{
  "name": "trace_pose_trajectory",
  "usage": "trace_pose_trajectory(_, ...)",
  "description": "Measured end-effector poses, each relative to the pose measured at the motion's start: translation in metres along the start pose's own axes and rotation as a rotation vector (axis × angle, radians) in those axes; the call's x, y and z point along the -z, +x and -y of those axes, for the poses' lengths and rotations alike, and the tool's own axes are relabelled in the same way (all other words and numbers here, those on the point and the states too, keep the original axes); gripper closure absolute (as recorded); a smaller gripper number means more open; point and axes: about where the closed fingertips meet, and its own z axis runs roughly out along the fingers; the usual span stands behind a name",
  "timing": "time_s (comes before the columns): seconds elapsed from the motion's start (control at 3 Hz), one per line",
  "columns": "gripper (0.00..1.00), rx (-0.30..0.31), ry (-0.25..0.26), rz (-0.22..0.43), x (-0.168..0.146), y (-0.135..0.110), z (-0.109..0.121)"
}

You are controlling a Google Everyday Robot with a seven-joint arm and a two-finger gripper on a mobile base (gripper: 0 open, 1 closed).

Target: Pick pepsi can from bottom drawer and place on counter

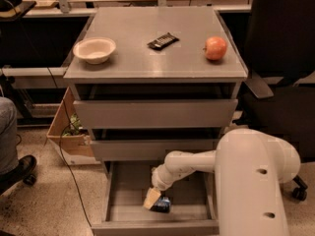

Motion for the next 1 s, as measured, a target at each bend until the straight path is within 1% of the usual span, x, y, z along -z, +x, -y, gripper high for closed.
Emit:
trace_pose_trajectory(0.33,0.0,-0.049,0.001,-0.021,-0.031,0.02,0.005)
trace_pose_trajectory(0.67,0.0,-0.053,0.02,0.019,-0.066,0.035,0.014)
trace_pose_trajectory(1.0,0.0,-0.042,0.038,0.071,-0.101,0.051,0.025)
